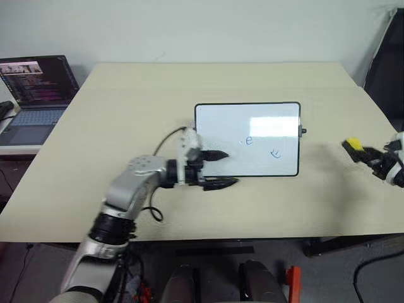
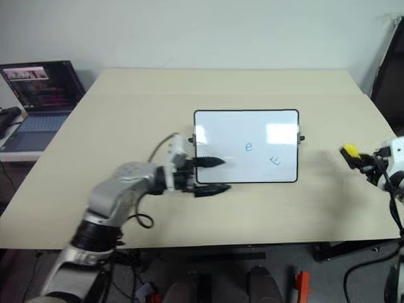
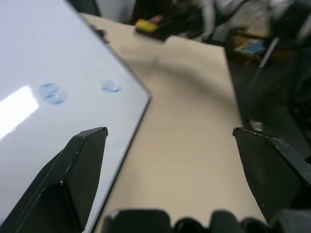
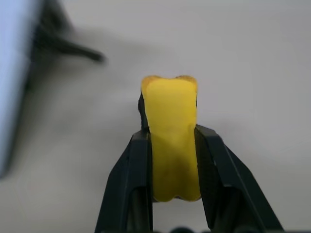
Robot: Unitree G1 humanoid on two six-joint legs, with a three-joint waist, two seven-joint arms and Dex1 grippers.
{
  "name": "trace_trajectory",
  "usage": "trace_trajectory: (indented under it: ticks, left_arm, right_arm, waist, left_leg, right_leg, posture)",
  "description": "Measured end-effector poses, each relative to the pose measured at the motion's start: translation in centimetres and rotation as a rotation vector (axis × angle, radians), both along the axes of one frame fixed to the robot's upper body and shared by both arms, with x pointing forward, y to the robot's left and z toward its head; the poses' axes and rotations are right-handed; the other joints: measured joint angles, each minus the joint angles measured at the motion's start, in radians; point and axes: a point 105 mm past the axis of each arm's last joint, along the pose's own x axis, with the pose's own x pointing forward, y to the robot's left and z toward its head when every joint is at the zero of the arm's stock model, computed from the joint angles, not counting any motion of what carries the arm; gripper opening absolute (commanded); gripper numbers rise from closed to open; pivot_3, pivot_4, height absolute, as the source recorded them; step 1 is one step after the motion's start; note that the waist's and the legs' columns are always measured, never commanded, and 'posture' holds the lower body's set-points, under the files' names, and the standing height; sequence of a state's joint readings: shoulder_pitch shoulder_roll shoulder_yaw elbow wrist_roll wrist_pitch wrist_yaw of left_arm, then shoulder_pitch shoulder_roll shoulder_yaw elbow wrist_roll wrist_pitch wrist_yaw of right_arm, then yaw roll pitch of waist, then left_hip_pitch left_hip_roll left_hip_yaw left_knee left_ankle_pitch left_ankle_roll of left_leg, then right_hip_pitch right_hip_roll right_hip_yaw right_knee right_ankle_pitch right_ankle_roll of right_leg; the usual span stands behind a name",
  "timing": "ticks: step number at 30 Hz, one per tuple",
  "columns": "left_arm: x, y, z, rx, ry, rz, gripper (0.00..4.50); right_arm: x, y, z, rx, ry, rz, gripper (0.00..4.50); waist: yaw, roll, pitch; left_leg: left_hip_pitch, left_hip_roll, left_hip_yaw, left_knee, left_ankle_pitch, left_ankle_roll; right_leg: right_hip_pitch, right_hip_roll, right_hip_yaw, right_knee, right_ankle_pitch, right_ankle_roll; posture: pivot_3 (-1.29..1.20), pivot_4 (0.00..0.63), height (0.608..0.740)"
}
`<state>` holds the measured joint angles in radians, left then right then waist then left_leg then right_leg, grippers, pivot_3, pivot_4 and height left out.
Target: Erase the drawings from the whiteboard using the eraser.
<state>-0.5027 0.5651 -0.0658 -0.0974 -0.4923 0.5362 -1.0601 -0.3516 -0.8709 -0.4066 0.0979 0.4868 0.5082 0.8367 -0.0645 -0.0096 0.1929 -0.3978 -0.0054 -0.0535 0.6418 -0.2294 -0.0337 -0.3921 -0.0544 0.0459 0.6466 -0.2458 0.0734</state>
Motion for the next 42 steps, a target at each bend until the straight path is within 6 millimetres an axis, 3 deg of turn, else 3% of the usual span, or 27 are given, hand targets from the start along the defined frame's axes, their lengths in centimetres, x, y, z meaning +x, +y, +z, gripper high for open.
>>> trace_trajectory:
  ticks: [3, 5, 6, 9, 11, 13, 16, 19, 28, 34, 38, 42]
  left_arm:
    - [0.3, 3.7, 0.0, 0.013, -0.041, 0.089, 4.5]
    - [0.3, 5.3, -0.2, 0.024, -0.053, 0.122, 4.5]
    - [0.2, 5.8, -0.3, 0.027, -0.057, 0.129, 4.5]
    - [0.2, 6.2, -0.5, 0.041, -0.081, 0.144, 4.5]
    - [0.3, 6.6, -0.9, 0.054, -0.089, 0.166, 4.5]
    - [0.2, 6.9, -1.4, 0.057, -0.078, 0.186, 4.5]
    - [-0.1, 7.1, -1.6, 0.058, -0.079, 0.206, 4.5]
    - [-0.6, 7.0, -1.9, 0.057, -0.077, 0.218, 4.5]
    - [-1.2, 6.4, -1.7, 0.05, -0.081, 0.239, 4.5]
    - [-1.3, 6.3, -1.7, 0.05, -0.073, 0.236, 4.5]
    - [-1.4, 6.2, -1.6, 0.051, -0.07, 0.232, 4.5]
    - [-1.3, 6.1, -1.5, 0.052, -0.074, 0.225, 4.5]
  right_arm:
    - [-1.8, 8.3, 7.3, -0.047, -0.224, 0.265, 0.86]
    - [-2.7, 13.2, 9.3, -0.054, -0.315, 0.419, 0.86]
    - [-2.7, 15.6, 9.3, -0.034, -0.325, 0.487, 0.86]
    - [-1.8, 21.2, 6.2, 0.003, -0.241, 0.628, 0.86]
    - [-0.5, 24.4, 3.7, -0.017, -0.189, 0.655, 0.86]
    - [1.4, 26.3, 1.4, -0.053, -0.159, 0.621, 0.86]
    - [3.6, 26.6, -1.7, -0.169, -0.137, 0.548, 0.86]
    - [5.2, 25.9, -4.4, -0.3, -0.117, 0.494, 0.86]
    - [6.2, 26.7, -5.9, -0.438, -0.179, 0.499, 0.86]
    - [5.0, 27.6, -8.5, -0.543, -0.141, 0.601, 0.86]
    - [3.4, 27.9, -10.8, -0.582, -0.084, 0.689, 0.86]
    - [2.9, 27.7, -11.4, -0.589, -0.068, 0.705, 0.85]
  waist:
    - [-0.008, 0.0, 0.0]
    - [-0.001, -0.006, -0.002]
    - [0.005, -0.01, -0.005]
    - [0.024, -0.013, -0.005]
    - [0.036, -0.013, -0.005]
    - [0.04, -0.013, -0.005]
    - [0.044, -0.013, -0.005]
    - [0.039, -0.013, -0.005]
    - [0.03, -0.013, -0.005]
    - [0.025, -0.013, -0.005]
    - [0.025, -0.013, -0.005]
    - [0.026, -0.013, -0.005]
  left_leg:
    - [0.001, 0.002, 0.0, 0.0, 0.0, 0.0]
    - [0.003, 0.003, -0.003, 0.0, 0.0, 0.0]
    - [0.003, 0.003, -0.003, 0.0, 0.0, 0.0]
    - [0.0, 0.002, -0.003, 0.002, 0.0, 0.0]
    - [-0.004, 0.0, -0.002, 0.002, 0.0, 0.0]
    - [-0.007, 0.0, -0.003, 0.001, 0.0, -0.001]
    - [-0.018, 0.0, -0.002, 0.002, 0.0, -0.001]
    - [-0.019, 0.0, -0.002, 0.001, 0.0, -0.001]
    - [-0.008, 0.001, -0.002, 0.001, 0.0, -0.001]
    - [0.006, 0.002, -0.002, 0.001, 0.0, -0.001]
    - [0.006, 0.002, -0.002, 0.001, 0.0, -0.001]
    - [0.006, 0.002, -0.002, 0.002, 0.0, -0.001]
  right_leg:
    - [0.0, 0.001, -0.001, 0.0, -0.003, 0.003]
    - [0.003, 0.001, -0.004, -0.001, -0.003, 0.001]
    - [0.003, 0.001, -0.005, -0.001, -0.006, -0.004]
    - [0.002, -0.001, -0.004, -0.002, -0.006, -0.005]
    - [-0.002, -0.002, -0.004, -0.002, 0.0, -0.005]
    - [-0.006, -0.002, -0.004, -0.001, 0.001, -0.003]
    - [-0.018, -0.002, -0.004, 0.001, 0.002, -0.003]
    - [-0.02, -0.001, -0.004, 0.001, 0.002, -0.003]
    - [-0.011, 0.001, -0.004, 0.002, 0.003, -0.005]
    - [0.003, 0.001, -0.004, 0.002, -0.002, -0.01]
    - [0.004, 0.001, -0.004, 0.002, -0.002, -0.01]
    - [0.004, 0.001, -0.004, 0.002, -0.002, -0.009]
  posture:
    - [0.0, 0.15, 0.74]
    - [0.0, 0.15, 0.74]
    - [0.0, 0.15, 0.74]
    - [0.0, 0.15, 0.74]
    - [0.0, 0.15, 0.74]
    - [0.0, 0.15, 0.74]
    - [0.0, 0.15, 0.74]
    - [0.0, 0.15, 0.74]
    - [0.0, 0.15, 0.74]
    - [0.0, 0.15, 0.74]
    - [0.0, 0.15, 0.74]
    - [0.0, 0.15, 0.74]
